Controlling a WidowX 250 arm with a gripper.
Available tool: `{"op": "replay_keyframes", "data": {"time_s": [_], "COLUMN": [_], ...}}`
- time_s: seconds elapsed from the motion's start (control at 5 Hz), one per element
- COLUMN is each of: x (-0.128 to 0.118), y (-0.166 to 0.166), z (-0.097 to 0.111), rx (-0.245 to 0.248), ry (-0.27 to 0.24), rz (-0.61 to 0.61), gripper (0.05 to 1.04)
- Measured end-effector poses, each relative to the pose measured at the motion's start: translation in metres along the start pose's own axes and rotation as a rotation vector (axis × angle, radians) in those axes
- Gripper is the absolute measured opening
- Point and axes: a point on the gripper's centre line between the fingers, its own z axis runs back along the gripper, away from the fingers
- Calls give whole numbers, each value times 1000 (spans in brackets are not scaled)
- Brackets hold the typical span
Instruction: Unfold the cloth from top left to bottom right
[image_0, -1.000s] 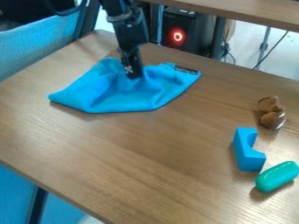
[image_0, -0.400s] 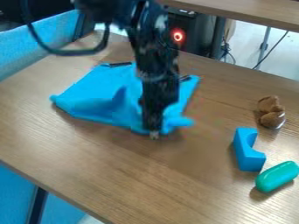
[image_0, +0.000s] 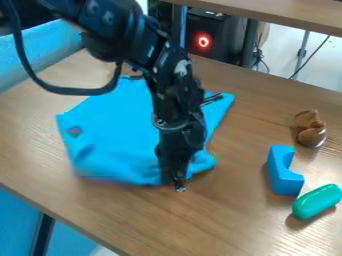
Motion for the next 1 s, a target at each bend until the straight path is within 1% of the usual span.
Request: {"op": "replay_keyframes", "data": {"time_s": [0.2,0.4,0.6,0.8,1.0], "x": [0,3,7,1,2], "y": [-16,-31,-34,-32,-20], "z": [2,8,26,30,42], "rx": [-60,-128,-138,-140,-148], "ry": [-50,-93,-140,-113,-102], "rz": [120,192,158,94,41], "gripper": [51,71,200,473,756]}}
